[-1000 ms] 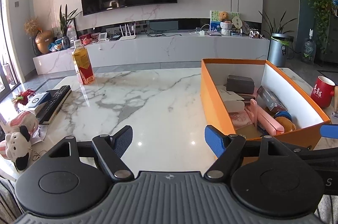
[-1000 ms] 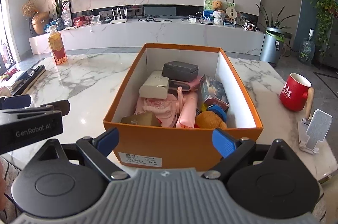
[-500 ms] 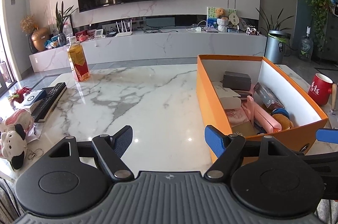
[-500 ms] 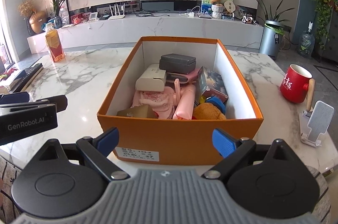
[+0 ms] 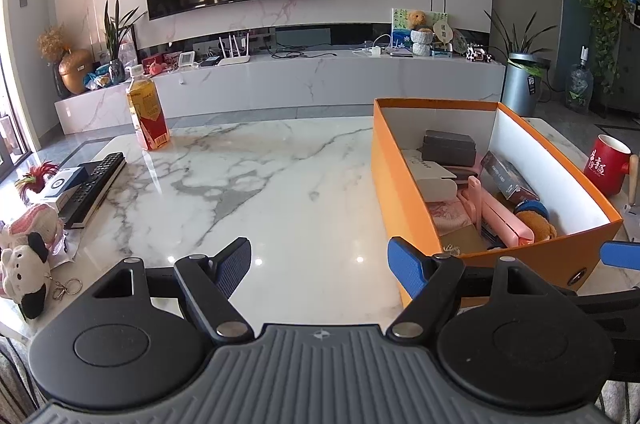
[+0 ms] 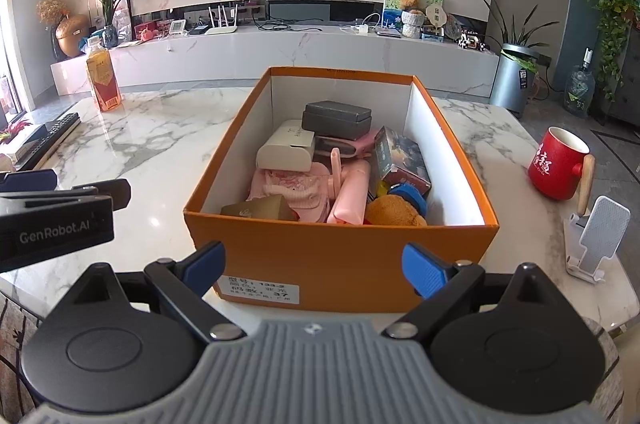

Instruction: Organize objects

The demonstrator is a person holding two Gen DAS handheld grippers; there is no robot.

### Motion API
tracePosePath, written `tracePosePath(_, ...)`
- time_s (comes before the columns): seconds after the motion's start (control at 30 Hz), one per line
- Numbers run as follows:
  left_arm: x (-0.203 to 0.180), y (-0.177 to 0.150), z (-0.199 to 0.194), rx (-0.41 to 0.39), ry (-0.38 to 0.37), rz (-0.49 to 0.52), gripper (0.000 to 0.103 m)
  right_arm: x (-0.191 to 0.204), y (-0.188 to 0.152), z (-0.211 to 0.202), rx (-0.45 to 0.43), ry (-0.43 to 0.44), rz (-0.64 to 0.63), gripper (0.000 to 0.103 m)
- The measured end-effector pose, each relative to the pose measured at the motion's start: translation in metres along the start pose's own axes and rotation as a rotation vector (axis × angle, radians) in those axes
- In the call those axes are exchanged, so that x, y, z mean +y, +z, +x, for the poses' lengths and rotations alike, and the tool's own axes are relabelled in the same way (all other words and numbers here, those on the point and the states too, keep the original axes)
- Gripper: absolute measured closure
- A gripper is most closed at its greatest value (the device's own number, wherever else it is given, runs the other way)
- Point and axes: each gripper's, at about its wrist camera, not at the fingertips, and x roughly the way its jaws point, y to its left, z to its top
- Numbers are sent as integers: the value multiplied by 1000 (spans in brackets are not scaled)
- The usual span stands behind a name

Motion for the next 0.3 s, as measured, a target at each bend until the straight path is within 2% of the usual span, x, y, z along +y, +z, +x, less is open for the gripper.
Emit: tracePosePath(0.3,-3,-1,-3,-25,-10,28,14,0,-2,2,15,11,9,8)
